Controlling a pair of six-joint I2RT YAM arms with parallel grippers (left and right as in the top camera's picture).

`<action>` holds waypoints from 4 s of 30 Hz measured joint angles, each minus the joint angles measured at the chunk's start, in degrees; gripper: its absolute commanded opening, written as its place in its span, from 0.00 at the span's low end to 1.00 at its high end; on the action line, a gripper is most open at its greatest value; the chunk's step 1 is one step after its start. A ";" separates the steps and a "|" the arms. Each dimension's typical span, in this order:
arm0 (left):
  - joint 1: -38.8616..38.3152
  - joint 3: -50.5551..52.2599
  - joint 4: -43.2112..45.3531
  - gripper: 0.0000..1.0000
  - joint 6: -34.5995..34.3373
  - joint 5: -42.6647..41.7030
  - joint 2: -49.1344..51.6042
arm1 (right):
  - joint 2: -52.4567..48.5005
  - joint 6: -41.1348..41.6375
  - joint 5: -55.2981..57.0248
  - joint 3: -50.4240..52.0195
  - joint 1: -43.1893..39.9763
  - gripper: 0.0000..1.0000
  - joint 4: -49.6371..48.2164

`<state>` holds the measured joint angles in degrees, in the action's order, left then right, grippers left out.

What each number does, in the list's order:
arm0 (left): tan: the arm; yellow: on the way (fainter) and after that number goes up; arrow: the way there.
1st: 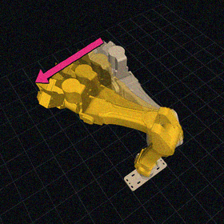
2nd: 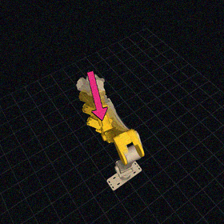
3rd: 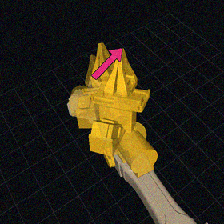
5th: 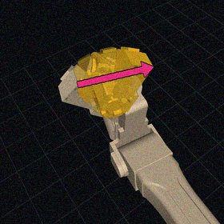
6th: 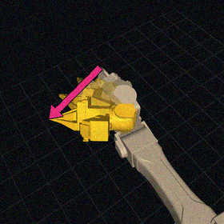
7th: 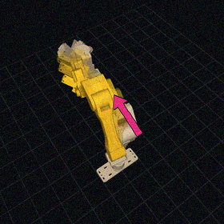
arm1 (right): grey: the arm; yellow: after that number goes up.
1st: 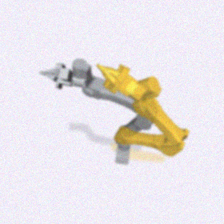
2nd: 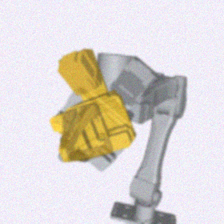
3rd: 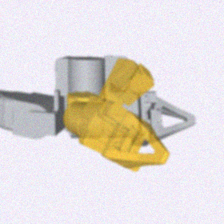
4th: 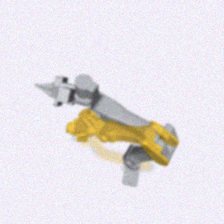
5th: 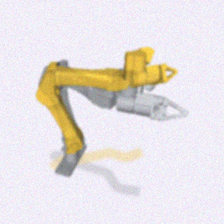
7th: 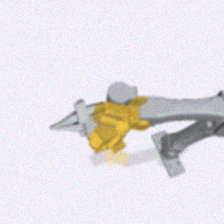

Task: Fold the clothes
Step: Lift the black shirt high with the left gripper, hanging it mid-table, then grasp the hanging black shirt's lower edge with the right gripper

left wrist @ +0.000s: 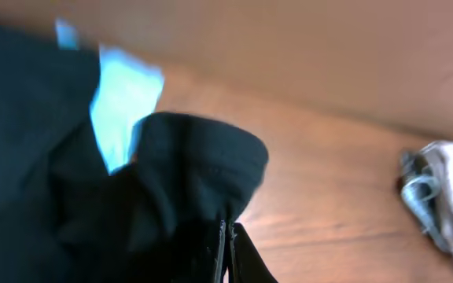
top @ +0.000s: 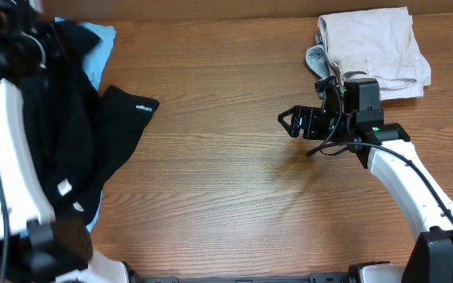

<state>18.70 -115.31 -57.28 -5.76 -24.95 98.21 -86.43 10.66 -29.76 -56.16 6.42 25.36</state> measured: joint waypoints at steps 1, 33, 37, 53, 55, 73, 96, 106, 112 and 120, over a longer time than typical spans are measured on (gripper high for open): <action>0.00 -1.29 0.02 0.04 0.00 0.04 -1.95 | 0.02 -0.02 0.00 0.00 0.00 0.89 0.00; -21.49 -15.23 33.79 0.04 -12.24 -10.32 -9.88 | 0.02 0.02 -4.39 0.00 0.00 0.88 -1.70; -27.50 -15.23 38.77 0.04 -12.37 -8.09 -8.92 | 0.00 -0.13 -6.75 0.00 0.00 0.85 -2.19; -37.48 -15.23 44.76 0.04 -12.79 -0.04 -2.75 | 0.02 -6.64 -17.20 0.00 0.00 0.86 -2.38; -37.48 -15.23 44.85 0.04 -12.79 0.17 -2.51 | 0.02 -7.32 -17.49 0.00 0.00 0.86 -3.04; -37.48 -15.26 44.92 0.04 -14.10 -0.76 -2.51 | 0.57 -10.71 -21.90 0.00 0.13 0.93 -4.85; -37.48 -15.67 42.29 0.04 -14.69 -2.32 -7.89 | -2.89 -17.68 -13.07 -0.07 11.30 0.77 -12.76; -37.48 -16.22 40.48 0.04 -14.67 -2.45 -8.63 | -2.91 -17.73 -11.13 -0.07 11.63 0.78 -14.19; -37.48 -16.22 40.09 0.04 -14.67 -2.47 -8.63 | -3.06 -16.72 -11.67 -0.07 11.82 0.73 -14.27; -37.48 -16.22 39.26 0.04 -14.64 -2.47 -8.63 | -3.89 -14.75 -13.07 -0.07 16.70 0.39 -16.31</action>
<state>-18.79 -131.52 -18.02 -20.40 -27.42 89.58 -90.32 -4.10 -42.83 -56.23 23.11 9.06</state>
